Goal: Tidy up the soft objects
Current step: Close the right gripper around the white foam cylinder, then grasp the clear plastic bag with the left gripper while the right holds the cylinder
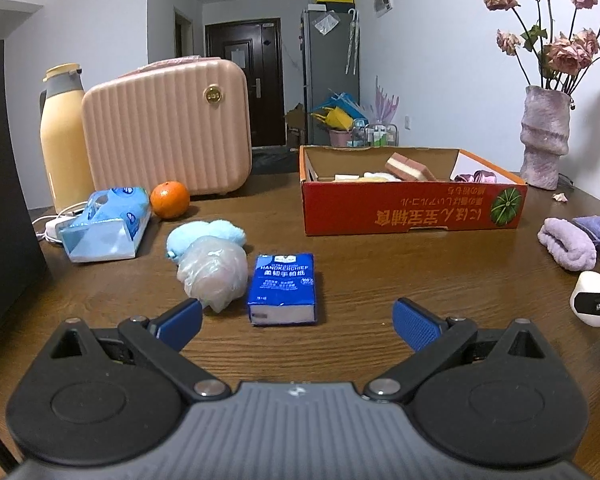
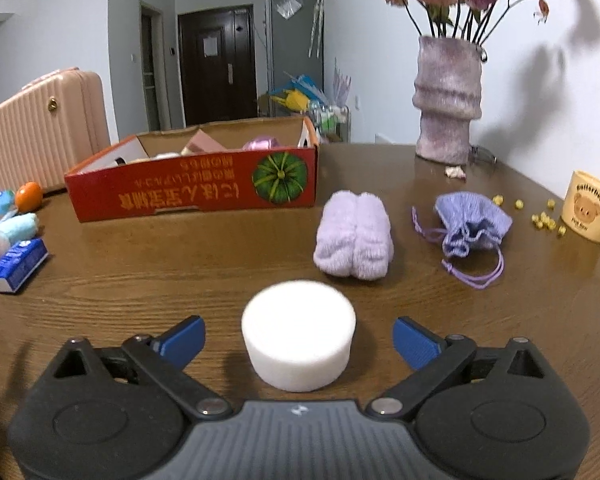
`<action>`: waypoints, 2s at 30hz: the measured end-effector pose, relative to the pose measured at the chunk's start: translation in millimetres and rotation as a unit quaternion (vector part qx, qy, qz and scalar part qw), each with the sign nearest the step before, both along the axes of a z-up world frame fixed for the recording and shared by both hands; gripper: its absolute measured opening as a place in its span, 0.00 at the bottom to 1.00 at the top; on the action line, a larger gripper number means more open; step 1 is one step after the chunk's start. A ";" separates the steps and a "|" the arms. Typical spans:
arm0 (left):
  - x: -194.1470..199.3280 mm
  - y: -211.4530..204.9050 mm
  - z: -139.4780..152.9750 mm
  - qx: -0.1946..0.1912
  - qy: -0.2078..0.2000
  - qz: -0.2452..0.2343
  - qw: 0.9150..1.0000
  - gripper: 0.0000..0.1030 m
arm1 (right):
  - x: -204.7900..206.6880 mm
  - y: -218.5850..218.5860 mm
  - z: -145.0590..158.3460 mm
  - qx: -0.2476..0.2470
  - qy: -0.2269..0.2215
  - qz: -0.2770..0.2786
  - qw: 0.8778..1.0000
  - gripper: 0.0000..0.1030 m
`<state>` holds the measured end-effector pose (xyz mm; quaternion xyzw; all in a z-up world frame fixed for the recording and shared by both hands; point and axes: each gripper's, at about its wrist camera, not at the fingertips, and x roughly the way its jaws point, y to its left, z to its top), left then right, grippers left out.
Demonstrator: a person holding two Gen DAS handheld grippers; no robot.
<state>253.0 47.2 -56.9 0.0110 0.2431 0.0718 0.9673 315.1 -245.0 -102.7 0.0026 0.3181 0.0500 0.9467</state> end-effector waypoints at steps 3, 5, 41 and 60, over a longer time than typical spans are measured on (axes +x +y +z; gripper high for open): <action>1.7 2.2 -0.9 -0.003 0.005 -0.001 1.000 1.00 | 4.4 0.0 -4.2 0.004 0.015 0.001 1.000 0.85; 1.8 3.5 -0.7 -0.004 0.004 -0.002 1.000 1.00 | 6.1 0.6 -5.9 0.006 0.021 0.003 1.000 0.81; 58.3 80.7 -1.5 -0.030 0.001 0.087 0.996 1.00 | -2.1 -18.4 5.7 0.028 -0.031 -0.046 0.998 0.54; 110.7 102.7 -21.0 -0.036 0.067 0.094 0.993 1.00 | 1.1 -22.9 4.0 0.021 -0.029 -0.074 0.997 0.54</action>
